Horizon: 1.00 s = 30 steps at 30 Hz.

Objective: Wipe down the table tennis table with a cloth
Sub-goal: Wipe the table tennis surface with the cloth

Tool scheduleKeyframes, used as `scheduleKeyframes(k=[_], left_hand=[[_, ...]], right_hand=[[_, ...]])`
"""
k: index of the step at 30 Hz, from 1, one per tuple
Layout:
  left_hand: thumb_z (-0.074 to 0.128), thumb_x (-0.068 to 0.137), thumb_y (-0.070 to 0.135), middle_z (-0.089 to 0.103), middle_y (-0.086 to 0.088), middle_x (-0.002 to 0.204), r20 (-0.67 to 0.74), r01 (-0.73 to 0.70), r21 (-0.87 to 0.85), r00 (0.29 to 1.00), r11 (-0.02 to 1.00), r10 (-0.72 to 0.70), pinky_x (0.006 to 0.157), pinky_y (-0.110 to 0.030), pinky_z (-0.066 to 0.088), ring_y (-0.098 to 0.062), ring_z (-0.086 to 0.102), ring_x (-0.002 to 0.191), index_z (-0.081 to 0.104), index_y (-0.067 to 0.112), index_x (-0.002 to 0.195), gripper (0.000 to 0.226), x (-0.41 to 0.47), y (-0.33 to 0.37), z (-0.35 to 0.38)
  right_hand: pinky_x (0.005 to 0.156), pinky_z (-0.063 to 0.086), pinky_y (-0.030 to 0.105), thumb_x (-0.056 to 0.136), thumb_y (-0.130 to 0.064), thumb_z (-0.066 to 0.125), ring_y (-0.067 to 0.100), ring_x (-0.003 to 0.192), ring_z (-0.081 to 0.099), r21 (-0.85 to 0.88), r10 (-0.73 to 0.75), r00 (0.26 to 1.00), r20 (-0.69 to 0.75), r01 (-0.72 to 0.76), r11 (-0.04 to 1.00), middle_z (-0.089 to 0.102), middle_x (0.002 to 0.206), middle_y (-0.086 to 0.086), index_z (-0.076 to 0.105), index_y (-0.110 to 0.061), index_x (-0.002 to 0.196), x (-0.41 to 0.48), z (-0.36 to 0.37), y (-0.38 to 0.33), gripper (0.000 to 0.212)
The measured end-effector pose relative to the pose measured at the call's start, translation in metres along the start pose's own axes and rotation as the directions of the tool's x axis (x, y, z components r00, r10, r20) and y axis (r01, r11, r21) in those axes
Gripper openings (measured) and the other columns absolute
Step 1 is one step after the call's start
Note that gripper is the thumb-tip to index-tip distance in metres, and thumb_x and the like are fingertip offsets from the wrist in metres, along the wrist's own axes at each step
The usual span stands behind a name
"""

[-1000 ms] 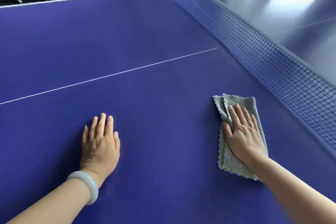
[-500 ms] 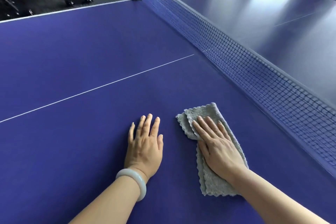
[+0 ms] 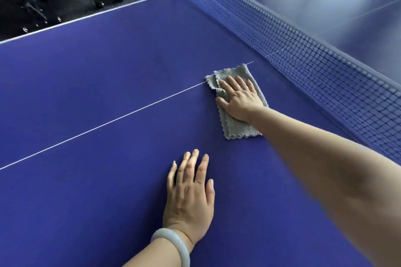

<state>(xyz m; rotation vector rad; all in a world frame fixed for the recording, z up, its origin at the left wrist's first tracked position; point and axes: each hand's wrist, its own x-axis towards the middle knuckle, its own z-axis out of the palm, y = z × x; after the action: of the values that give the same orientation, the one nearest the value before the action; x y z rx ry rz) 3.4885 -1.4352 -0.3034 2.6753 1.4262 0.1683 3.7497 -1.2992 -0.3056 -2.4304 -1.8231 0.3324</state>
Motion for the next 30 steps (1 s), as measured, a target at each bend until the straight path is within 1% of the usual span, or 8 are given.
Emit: scheduleKeyframes(k=[3,5,10,14,19,26,28,30], left_hand=[[0.03,0.095,0.036,0.045,-0.004,0.15,0.006,0.003,0.002,1.0,1.0,-0.003,0.111,-0.045,0.024,-0.022,0.041,0.14,0.05,0.02,0.142,0.054,0.002,0.0,0.0],[0.028,0.095,0.036,0.043,-0.003,0.152,0.012,0.003,0.009,1.0,1.0,-0.003,0.112,-0.045,0.023,-0.021,0.039,0.141,0.048,0.02,0.144,0.055,0.002,0.0,0.0],[0.021,0.095,0.04,0.036,-0.001,0.156,0.041,0.023,0.009,0.999,1.0,-0.023,0.118,-0.046,0.026,-0.019,0.032,0.145,0.042,0.023,0.148,0.059,0.001,-0.001,0.0],[0.021,0.098,0.04,0.027,0.001,0.16,0.05,0.022,-0.041,0.999,0.999,-0.02,0.122,-0.042,0.012,-0.018,0.021,0.149,0.034,0.025,0.151,0.057,0.001,-0.002,0.002],[0.036,0.099,0.032,0.037,-0.006,0.155,-0.019,0.014,-0.096,1.0,0.995,-0.016,0.119,-0.048,0.019,-0.024,0.03,0.146,0.044,0.018,0.146,0.05,-0.001,-0.001,0.003],[0.053,0.098,0.02,0.036,-0.011,0.155,0.01,0.001,-0.192,1.0,0.981,0.001,0.12,-0.049,0.015,-0.029,0.027,0.147,0.048,0.01,0.143,0.046,-0.003,-0.003,-0.001],[0.05,0.098,0.018,0.045,-0.017,0.148,-0.036,-0.077,-0.228,0.997,0.971,0.071,0.116,-0.055,0.024,-0.035,0.037,0.141,0.057,0.004,0.135,0.04,-0.013,0.015,-0.007],[0.038,0.095,0.026,0.052,-0.017,0.141,-0.08,-0.312,-0.19,0.95,0.931,0.302,0.111,-0.056,0.034,-0.034,0.047,0.134,0.06,0.004,0.132,0.048,-0.036,0.053,-0.009]], right_hand=[[0.124,-0.007,0.044,0.099,-0.064,0.022,0.021,0.154,-0.007,0.016,0.073,0.997,0.001,-0.073,0.997,-0.001,0.168,-0.003,0.007,-0.031,0.159,0.029,-0.011,0.015,0.071],[0.123,-0.009,0.046,0.098,-0.065,0.019,0.025,0.154,-0.007,0.031,0.191,0.982,-0.009,-0.191,0.981,-0.004,0.167,0.001,0.005,-0.028,0.16,0.035,-0.016,0.029,0.073],[0.121,-0.011,0.052,0.098,-0.063,0.016,0.029,0.153,-0.008,0.037,0.412,0.909,-0.064,-0.41,0.911,-0.004,0.167,0.005,0.006,-0.023,0.16,-0.007,-0.013,0.051,0.074],[0.121,-0.012,0.054,0.098,-0.063,0.017,0.03,0.153,-0.011,0.046,0.481,0.875,-0.057,-0.479,0.877,-0.007,0.167,0.004,0.004,-0.025,0.16,-0.067,-0.011,0.062,0.073],[0.12,-0.014,0.054,0.098,-0.063,0.018,0.031,0.153,-0.012,0.061,0.538,0.84,-0.07,-0.535,0.843,-0.007,0.167,0.003,0.002,-0.027,0.16,-0.144,0.001,0.068,0.073],[0.119,-0.018,0.052,0.099,-0.06,0.017,0.027,0.152,-0.015,0.071,0.569,0.819,-0.071,-0.565,0.822,-0.009,0.167,0.0,-0.002,-0.028,0.159,-0.243,0.014,0.056,0.071],[0.12,-0.018,0.048,0.1,-0.059,0.016,0.022,0.152,-0.016,0.063,0.529,0.845,-0.08,-0.525,0.849,-0.01,0.167,-0.003,-0.003,-0.029,0.159,-0.27,0.019,0.053,0.069],[0.121,-0.017,0.044,0.101,-0.057,0.015,0.017,0.152,-0.015,0.056,0.439,0.896,-0.068,-0.436,0.898,-0.009,0.166,-0.007,-0.002,-0.031,0.159,-0.295,0.024,0.057,0.066]])
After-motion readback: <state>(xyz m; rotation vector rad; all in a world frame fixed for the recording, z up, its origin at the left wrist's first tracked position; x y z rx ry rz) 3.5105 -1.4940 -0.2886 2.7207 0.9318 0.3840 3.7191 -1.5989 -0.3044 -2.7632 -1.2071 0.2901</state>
